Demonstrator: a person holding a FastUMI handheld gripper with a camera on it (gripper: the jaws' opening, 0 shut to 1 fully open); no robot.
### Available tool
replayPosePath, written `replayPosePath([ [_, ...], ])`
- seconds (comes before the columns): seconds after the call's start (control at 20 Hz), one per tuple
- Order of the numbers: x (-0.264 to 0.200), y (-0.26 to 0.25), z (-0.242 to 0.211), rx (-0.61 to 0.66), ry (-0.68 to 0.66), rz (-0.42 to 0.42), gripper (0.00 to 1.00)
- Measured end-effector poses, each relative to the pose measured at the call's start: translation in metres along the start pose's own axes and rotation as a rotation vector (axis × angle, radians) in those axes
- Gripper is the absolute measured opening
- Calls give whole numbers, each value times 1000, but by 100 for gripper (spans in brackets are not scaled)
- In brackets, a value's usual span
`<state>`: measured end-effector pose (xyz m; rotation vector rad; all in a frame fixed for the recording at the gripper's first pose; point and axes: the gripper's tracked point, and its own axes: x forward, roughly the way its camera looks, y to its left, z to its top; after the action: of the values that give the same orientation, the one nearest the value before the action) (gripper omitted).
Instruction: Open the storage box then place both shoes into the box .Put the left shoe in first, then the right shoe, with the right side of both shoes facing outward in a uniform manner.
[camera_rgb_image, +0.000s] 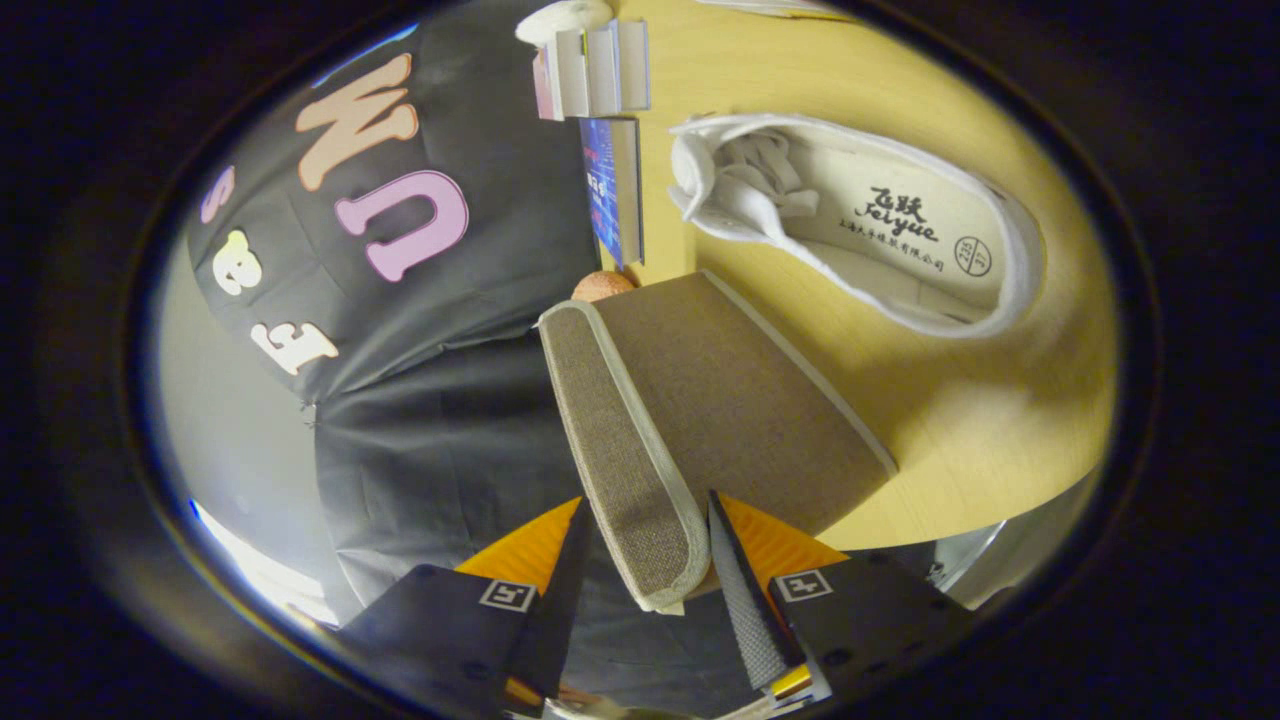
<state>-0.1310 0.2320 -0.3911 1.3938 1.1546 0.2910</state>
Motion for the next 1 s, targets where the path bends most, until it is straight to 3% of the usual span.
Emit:
replayPosePath([
  [0.4, -2, -1, -1, -94, 6, -34, 10],
  [0.55, -6, 9, -2, -151, 0, -20, 3],
  [1.0, -14, 74, -39, -345, 43, 55, 2],
])
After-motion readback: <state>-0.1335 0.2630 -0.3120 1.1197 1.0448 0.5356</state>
